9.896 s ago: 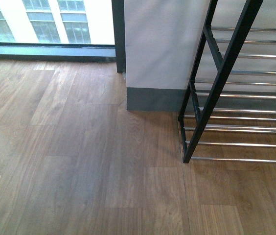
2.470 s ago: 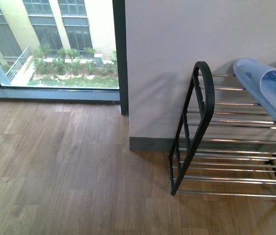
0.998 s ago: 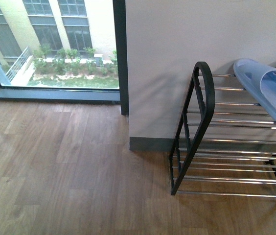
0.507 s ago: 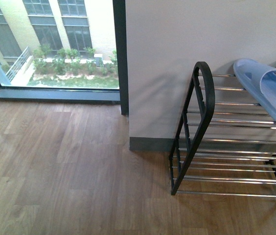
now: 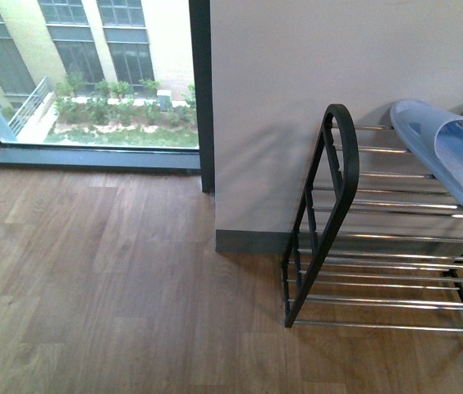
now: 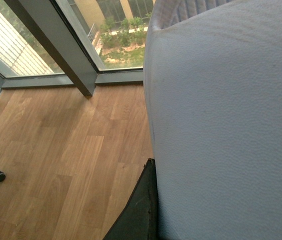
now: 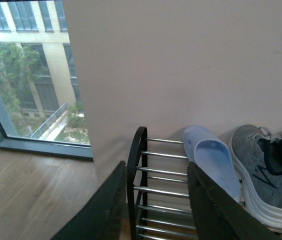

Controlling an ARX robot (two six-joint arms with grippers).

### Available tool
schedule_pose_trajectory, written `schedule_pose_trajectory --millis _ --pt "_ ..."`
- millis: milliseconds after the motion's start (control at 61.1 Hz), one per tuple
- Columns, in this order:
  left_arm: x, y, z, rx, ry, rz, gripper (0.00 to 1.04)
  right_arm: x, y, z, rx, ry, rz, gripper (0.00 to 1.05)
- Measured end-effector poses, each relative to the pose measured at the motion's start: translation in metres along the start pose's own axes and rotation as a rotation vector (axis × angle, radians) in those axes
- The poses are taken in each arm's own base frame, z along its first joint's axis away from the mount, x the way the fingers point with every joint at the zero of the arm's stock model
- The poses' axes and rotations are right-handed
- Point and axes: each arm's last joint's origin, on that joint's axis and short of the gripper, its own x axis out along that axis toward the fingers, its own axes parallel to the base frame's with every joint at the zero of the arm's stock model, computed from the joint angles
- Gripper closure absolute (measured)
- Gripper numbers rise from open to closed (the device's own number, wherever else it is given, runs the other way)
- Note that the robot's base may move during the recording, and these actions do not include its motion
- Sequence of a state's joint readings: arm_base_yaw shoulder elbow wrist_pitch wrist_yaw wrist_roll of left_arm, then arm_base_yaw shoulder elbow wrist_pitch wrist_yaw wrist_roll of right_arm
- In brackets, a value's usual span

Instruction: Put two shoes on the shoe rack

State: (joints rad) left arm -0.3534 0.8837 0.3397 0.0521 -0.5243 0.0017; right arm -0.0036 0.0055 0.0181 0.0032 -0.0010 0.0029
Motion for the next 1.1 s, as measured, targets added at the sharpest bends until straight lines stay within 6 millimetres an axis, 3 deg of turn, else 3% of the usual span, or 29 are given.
schedule_pose_trajectory --millis 262,1096 --pt "0.0 0.0002 0.0 -0.001 0.0 0.001 1.03 0.0 0.0001 0.0 0.0 0.0 0.003 0.08" --pt "-0.0001 -0.0005 0.0001 0.001 0.0 -0.004 1.03 0.0 0.0001 -0.0003 0.0 0.003 -0.001 0.09"
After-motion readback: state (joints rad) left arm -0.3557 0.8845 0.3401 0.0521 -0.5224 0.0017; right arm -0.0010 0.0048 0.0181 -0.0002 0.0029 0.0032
